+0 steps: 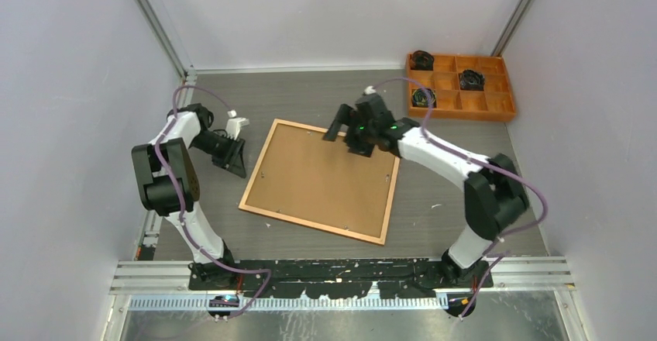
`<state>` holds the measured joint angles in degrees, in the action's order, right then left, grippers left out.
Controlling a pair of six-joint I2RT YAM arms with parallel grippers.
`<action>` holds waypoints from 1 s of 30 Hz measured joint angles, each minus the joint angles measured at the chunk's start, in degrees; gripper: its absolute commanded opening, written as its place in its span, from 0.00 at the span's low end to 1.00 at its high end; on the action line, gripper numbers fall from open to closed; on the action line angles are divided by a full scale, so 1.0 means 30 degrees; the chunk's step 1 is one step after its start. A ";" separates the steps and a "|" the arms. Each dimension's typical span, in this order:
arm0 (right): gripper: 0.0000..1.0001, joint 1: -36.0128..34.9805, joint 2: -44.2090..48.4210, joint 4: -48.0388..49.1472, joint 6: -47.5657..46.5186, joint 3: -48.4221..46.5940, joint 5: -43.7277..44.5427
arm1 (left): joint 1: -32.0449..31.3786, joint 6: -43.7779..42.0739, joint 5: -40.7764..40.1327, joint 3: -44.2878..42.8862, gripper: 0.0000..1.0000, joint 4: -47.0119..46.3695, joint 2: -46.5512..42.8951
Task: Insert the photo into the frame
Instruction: Adjust the photo frame at the center of the board, then install the photo frame at the center of the board.
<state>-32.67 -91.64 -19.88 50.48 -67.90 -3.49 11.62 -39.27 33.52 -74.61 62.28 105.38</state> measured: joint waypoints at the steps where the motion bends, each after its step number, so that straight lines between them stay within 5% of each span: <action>1: 0.96 -0.0612 -0.0743 0.0510 0.0080 -0.0517 -0.0313 | -0.0007 0.0007 0.0248 0.0000 0.32 0.0138 0.0036; 11: 0.85 -0.5399 -0.9792 0.3242 0.0546 -0.6732 -0.2907 | -0.0080 0.0007 0.1231 0.0000 0.23 0.0270 0.1610; 23: 0.82 -0.6244 -1.3631 0.4575 0.2127 -1.0681 -0.4320 | -0.0080 -0.0058 0.1282 0.0000 0.21 0.0226 0.2426; 30: 0.72 -0.6280 -1.4389 0.5217 0.2856 -1.1264 -0.4743 | -0.0080 -0.0066 0.1348 0.0000 0.20 0.0182 0.2528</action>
<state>-51.51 -134.80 -4.23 59.05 -101.69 -17.72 11.38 -39.46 37.56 -74.61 62.83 112.97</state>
